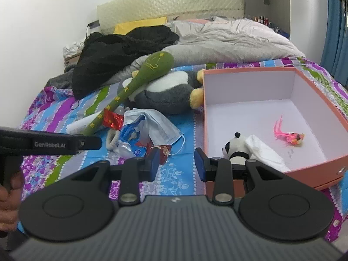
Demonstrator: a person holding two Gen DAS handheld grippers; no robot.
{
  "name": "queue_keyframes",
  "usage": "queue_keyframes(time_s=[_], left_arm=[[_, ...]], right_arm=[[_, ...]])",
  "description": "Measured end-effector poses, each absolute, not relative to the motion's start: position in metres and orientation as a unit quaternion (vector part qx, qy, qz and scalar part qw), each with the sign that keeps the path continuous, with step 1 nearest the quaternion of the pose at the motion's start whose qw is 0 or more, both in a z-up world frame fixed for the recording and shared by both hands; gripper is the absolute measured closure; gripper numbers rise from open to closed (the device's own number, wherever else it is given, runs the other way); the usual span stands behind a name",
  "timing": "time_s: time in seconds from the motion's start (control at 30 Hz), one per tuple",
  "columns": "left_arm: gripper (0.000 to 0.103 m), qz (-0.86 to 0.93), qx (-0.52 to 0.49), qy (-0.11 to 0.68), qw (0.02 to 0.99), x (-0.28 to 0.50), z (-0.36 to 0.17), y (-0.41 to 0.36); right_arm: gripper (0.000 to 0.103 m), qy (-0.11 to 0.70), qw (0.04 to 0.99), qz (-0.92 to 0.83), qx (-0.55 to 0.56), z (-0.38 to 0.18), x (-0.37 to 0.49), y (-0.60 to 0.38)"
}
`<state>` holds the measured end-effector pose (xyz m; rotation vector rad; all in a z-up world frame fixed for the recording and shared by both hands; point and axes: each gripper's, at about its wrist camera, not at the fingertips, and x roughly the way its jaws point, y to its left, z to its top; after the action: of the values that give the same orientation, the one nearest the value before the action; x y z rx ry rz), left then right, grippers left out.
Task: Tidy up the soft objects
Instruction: 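Withdraw both grippers from the pink box back over the bed, then lower left gripper onto the blue plastic bag and close it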
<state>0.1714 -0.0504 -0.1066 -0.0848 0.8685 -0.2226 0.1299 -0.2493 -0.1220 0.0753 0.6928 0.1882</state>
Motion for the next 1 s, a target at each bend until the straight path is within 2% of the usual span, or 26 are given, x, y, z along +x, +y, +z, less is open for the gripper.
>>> queue_keyframes(time_s=[0.3, 0.43, 0.8, 0.9, 1.0], left_arm=[[0.060, -0.101, -0.054, 0.449, 0.886, 0.212, -0.142, -0.033], [0.051, -0.093, -0.058, 0.460, 0.881, 0.230, -0.163, -0.027], [0.051, -0.076, -0.102, 0.496, 0.859, 0.273, -0.211, -0.002], [0.046, -0.084, -0.120, 0.498, 0.855, 0.280, -0.218, 0.001], [0.046, -0.081, -0.127, 0.501, 0.852, 0.289, -0.225, 0.001]], right_arm=[[0.065, 0.356, 0.930, 0.089, 0.022, -0.141, 0.166, -0.232], [0.065, 0.373, 0.923, 0.088, 0.010, -0.156, 0.186, -0.226], [0.065, 0.414, 0.902, 0.126, -0.011, -0.201, 0.227, -0.190], [0.065, 0.422, 0.897, 0.131, -0.015, -0.213, 0.238, -0.183], [0.065, 0.429, 0.894, 0.129, -0.020, -0.226, 0.250, -0.178]])
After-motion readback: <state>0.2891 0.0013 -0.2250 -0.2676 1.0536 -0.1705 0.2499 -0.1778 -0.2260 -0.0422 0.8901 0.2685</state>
